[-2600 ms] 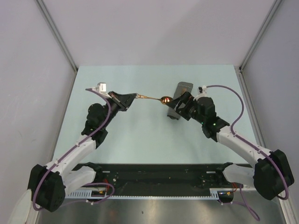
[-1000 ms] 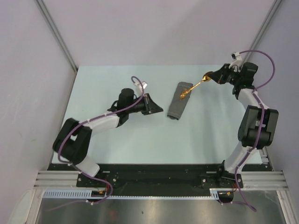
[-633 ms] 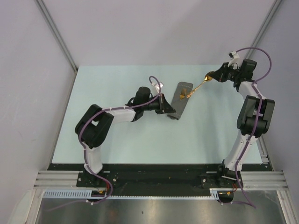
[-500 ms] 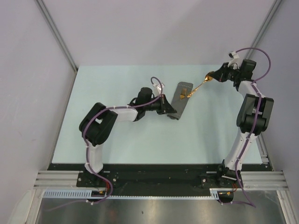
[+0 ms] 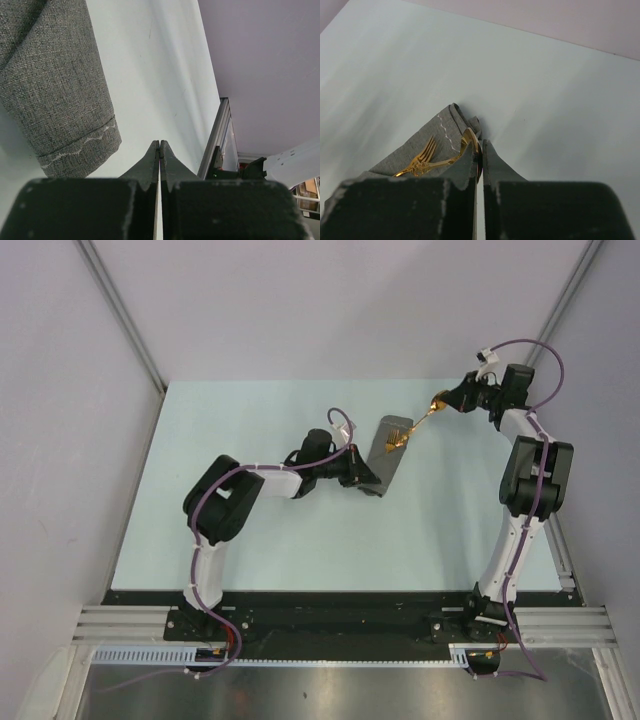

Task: Fold the napkin into a case and place the utensils inside
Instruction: Insert the spoon into the folded napkin.

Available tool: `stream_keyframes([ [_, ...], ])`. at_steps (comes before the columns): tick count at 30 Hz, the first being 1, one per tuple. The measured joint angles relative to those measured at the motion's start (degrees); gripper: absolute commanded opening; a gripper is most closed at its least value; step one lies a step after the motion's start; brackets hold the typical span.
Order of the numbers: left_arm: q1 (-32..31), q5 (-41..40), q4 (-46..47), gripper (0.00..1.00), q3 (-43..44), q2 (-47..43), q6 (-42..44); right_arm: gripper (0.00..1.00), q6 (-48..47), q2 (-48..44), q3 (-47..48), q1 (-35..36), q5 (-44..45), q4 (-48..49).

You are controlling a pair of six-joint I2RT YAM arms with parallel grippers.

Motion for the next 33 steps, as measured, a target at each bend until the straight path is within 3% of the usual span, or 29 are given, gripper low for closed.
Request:
stream_keyframes([
  [33, 0.0, -1.6, -3.8, 0.0, -0.1, 2.8, -3.9, 0.0, -2.0, 3.6, 1.6, 5.3, -7.6, -2.9],
])
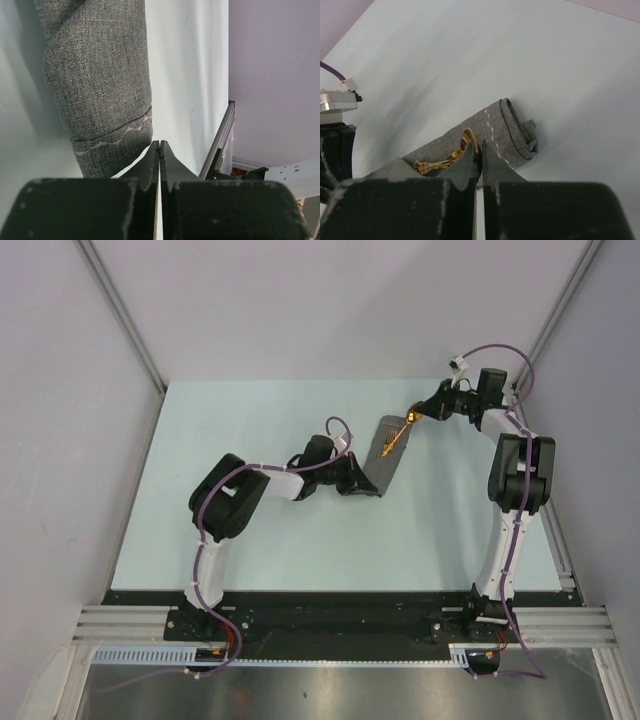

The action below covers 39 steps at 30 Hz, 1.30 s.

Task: Fold the napkin into a case and place the utensils inside
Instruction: Insert the spoon into the folded napkin.

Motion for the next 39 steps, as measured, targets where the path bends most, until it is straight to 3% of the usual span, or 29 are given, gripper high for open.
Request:
stream_keyframes([
  [6, 0.0, 0.0, -1.2, 0.0, -0.1, 0.1, 0.0, 0.0, -0.4, 2.2, 1.8, 0.0, -3.3, -4.3],
  [12, 0.0, 0.0, -1.7, 0.0, -0.2, 0.2, 0.0, 0.0, -6.1, 6.8, 10.4, 0.3, -5.2, -16.4],
  [18, 0.0, 0.0, -1.9, 0.0, -0.2, 0.4, 0.1, 0.0, -10.2, 7.7, 13.0, 1.6, -6.1, -23.7],
  [39, 0.0, 0.0, -1.6, 0.0, -0.3, 1.5, 0.0, 0.0, -14.3, 15.2, 24.5, 6.6, -6.6, -37.7],
])
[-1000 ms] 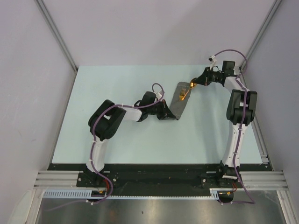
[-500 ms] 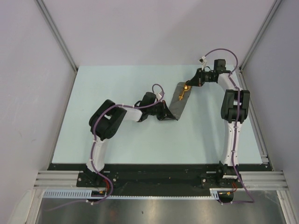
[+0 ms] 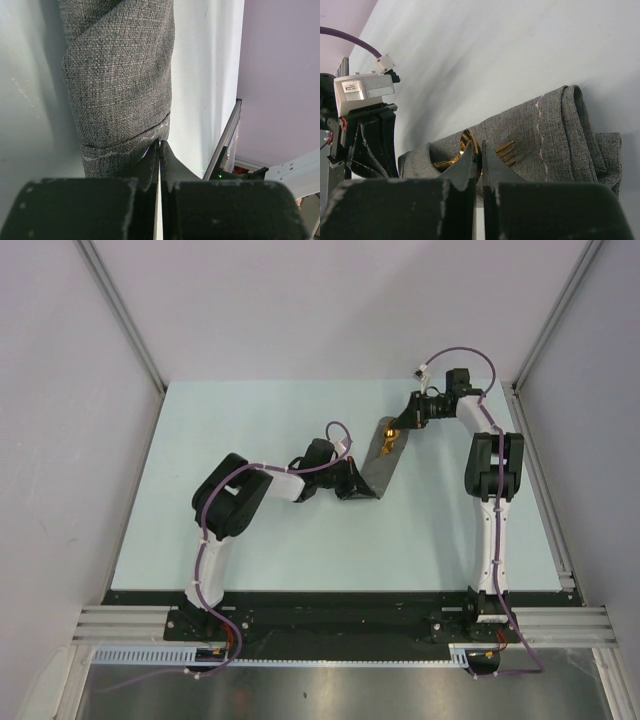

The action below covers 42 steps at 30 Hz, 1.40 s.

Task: Fold the napkin into a case and place the utensils inside
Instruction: Insert the spoon into the folded napkin.

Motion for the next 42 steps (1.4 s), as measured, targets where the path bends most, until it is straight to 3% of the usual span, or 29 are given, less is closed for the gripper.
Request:
stream_keyframes([
  [12, 0.0, 0.0, -0.2, 0.0, 0.0, 0.0, 0.0, 0.0, 0.6, 5.4, 8.1, 1.1, -0.5, -6.0],
  [18, 0.0, 0.0, -0.2, 0.0, 0.0, 0.0, -0.1, 0.08, 2.0, 5.8, 8.3, 2.6, 0.4, -5.9],
  [32, 0.0, 0.0, -0.3, 0.0, 0.1, 0.0, 0.0, 0.0, 3.1, 5.9, 8.3, 2.1, 0.7, -5.5],
  [34, 0.0, 0.0, -0.3, 0.0, 0.1, 0.0, -0.1, 0.1, 3.1, 5.9, 8.3, 1.8, 0.6, -5.5],
  [42, 0.0, 0.0, -0.3, 0.0, 0.2, 0.0, -0.1, 0.31, 2.7, 5.9, 8.2, 1.8, 0.9, -5.4],
])
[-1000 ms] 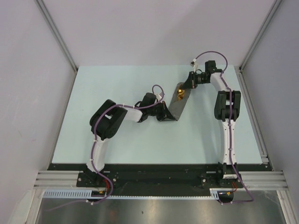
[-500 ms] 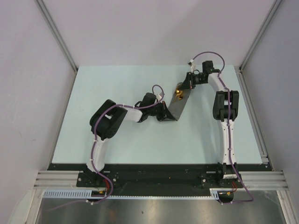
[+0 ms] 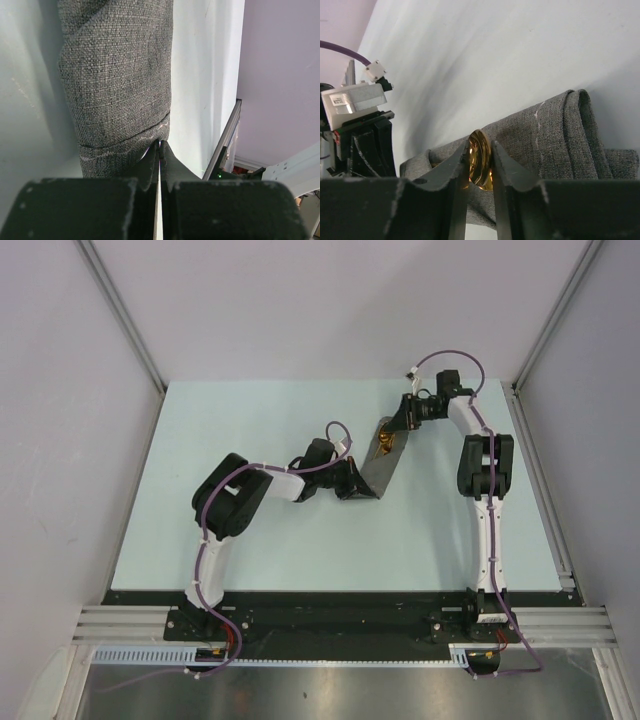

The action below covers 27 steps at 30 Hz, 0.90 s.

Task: Fold the napkin into a case and place the utensils inside
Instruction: Insert the spoon into the folded napkin.

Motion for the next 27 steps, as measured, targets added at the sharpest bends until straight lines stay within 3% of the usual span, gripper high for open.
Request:
stream_keyframes([
  [3, 0.0, 0.0, 0.0, 0.0, 0.0, 0.0, 0.0, 0.32, 0.1, 0.0, -0.5, 0.0, 0.3, 0.9],
  [5, 0.0, 0.0, -0.1, 0.0, 0.0, 0.0, 0.0, 0.39, 0.2, 0.0, -1.1, 0.0, 0.4, 1.4],
  [6, 0.0, 0.0, -0.2, 0.0, 0.1, 0.0, 0.0, 0.52, 0.4, 0.0, -1.4, 0.0, 0.4, 1.6],
  [7, 0.0, 0.0, -0.4, 0.0, 0.3, 0.0, 0.0, 0.58, 0.6, 0.0, -1.7, 0.0, 0.5, 1.9],
  [14, 0.0, 0.0, -0.6, 0.0, 1.2, 0.0, 0.0, 0.65, 2.0, -1.1, -2.3, -0.1, 1.7, 3.4],
  [15, 0.0, 0.0, -0.7, 0.0, 1.2, 0.0, 0.0, 0.88, 2.2, -1.3, -2.3, -0.1, 2.0, 3.5],
  [16, 0.0, 0.0, -0.8, 0.0, 1.2, 0.0, 0.0, 0.99, 2.5, -1.5, -2.3, -0.2, 2.3, 3.7],
  [27, 0.0, 0.1, -1.3, 0.0, 1.2, -1.2, 0.0, 1.0, 3.1, -6.1, -2.3, -0.9, 6.6, 4.9],
])
